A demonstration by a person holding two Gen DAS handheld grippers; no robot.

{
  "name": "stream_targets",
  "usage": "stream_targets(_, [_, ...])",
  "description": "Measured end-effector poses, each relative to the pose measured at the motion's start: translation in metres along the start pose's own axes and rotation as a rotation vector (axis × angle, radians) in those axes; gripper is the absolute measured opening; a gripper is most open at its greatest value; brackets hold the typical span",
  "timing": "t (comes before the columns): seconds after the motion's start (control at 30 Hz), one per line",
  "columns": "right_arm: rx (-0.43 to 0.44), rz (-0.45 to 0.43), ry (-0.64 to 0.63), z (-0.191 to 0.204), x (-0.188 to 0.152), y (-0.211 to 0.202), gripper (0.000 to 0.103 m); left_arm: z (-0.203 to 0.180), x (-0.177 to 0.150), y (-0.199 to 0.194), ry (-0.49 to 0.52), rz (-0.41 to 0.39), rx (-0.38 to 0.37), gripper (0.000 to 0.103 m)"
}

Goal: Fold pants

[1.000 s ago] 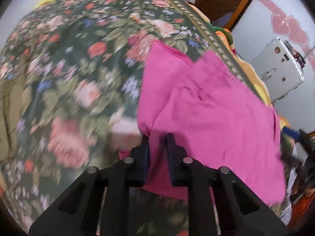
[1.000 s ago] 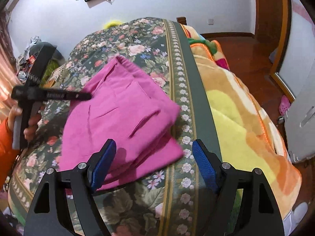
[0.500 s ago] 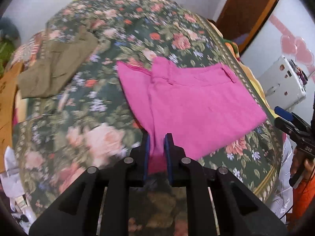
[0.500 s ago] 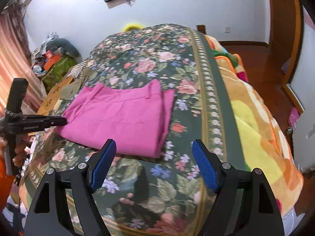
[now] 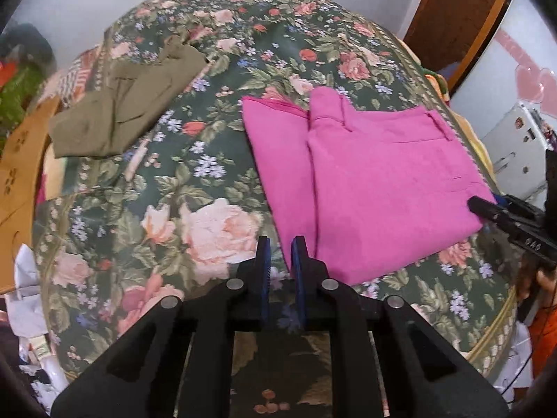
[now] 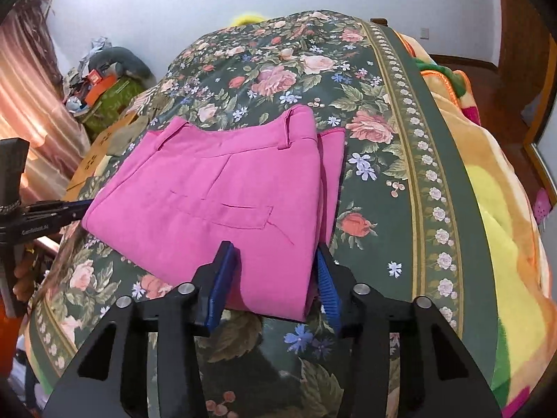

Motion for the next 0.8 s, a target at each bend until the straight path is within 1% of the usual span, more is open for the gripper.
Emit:
stream_targets(0.13, [-0.008, 0.016, -0.03, -0.001, 0.002, -0.004, 0.04, 0.013, 0.004, -0.009, 0.012, -0.003, 0.058, 0.015])
stream_targets(0.23, [-0.046, 0.009, -0.048, -0.004, 0.009, -0.009, 0.041, 0.023, 0.016, -0.02, -0.01, -0.041, 0.039, 0.015])
stream_targets(0.27, [-0.054, 0.007, -0.051, -0.005, 0.011, -0.01, 0.041, 0.025, 0.021, -0.024, -0.02, -0.051, 0.03, 0.018])
stream_targets(0.3, [-0.056, 0.008, -0.049, -0.006, 0.015, -0.011, 0.044, 0.025, 0.026, -0.025, -0.025, -0.059, 0.018, 0.022])
stream_targets(0.33, [-0.057, 0.011, -0.046, -0.007, 0.017, -0.011, 0.047, 0.024, 0.032, -0.027, -0.021, -0.068, 0.005, 0.038])
stream_targets(0.37, [-0.06, 0.011, -0.04, -0.009, 0.021, -0.011, 0.053, 0.022, 0.037, -0.027, -0.015, -0.076, 0.002, 0.056])
stream_targets(0.4, [-0.061, 0.01, -0.039, -0.009, 0.024, -0.009, 0.057, 0.018, 0.042, -0.027, -0.002, -0.087, 0.002, 0.062])
stream_targets(0.43, [-0.064, 0.008, -0.038, -0.01, 0.027, -0.008, 0.057, 0.014, 0.048, -0.027, 0.018, -0.1, -0.001, 0.066])
stream_targets(0.47, [-0.066, 0.007, -0.037, -0.011, 0.03, -0.006, 0.057, 0.009, 0.052, -0.025, 0.036, -0.103, -0.008, 0.067])
stream_targets(0.57, [-0.06, 0.029, -0.022, -0.012, 0.034, 0.006, 0.058, -0.003, 0.061, -0.007, 0.058, -0.071, -0.047, 0.071])
stream_targets(0.7, [-0.018, 0.083, 0.022, -0.012, 0.034, 0.026, 0.058, -0.005, 0.064, 0.027, 0.059, 0.007, -0.051, 0.071])
stream_targets(0.73, [-0.009, 0.085, 0.026, -0.012, 0.034, 0.028, 0.058, -0.003, 0.063, 0.037, 0.052, 0.031, -0.053, 0.071])
stream_targets(0.8, [0.002, 0.068, 0.028, -0.011, 0.037, 0.029, 0.058, -0.001, 0.062, 0.048, 0.032, 0.051, -0.072, 0.071])
Point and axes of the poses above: each gripper's, at about its wrist camera, not at the fingertips, and y roughly the way its jaws point, z to its left, x to its top, the point moved 9 cm from there along y, roughly the way its jaws point, and after that the axes turned 14 degrees about -x, right-handed, at the moved point
